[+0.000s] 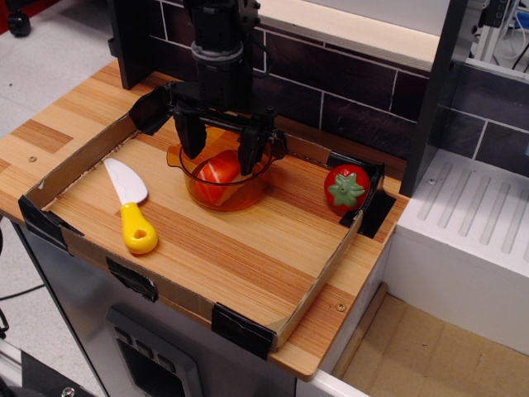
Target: Take sushi out of pot
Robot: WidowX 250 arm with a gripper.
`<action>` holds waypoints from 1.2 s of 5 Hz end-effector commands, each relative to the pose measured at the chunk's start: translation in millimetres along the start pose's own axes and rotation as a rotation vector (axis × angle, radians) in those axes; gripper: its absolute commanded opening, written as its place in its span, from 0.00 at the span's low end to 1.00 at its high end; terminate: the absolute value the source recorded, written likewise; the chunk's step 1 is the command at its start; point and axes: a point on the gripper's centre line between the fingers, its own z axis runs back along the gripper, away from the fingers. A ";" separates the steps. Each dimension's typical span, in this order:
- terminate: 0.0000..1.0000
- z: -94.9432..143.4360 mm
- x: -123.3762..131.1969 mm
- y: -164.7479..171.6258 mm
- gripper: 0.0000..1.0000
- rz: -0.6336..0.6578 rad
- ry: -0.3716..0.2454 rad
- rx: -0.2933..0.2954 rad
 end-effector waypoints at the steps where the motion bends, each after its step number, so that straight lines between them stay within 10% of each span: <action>1: 0.00 1.7 7.3 0.2 0.00 0.017 -0.042 0.020; 4: 0.00 71.6 25.7 -1.1 0.00 0.203 -0.198 -0.005; 6: 0.00 78.4 -12.0 -16.5 0.00 0.141 -0.166 -0.063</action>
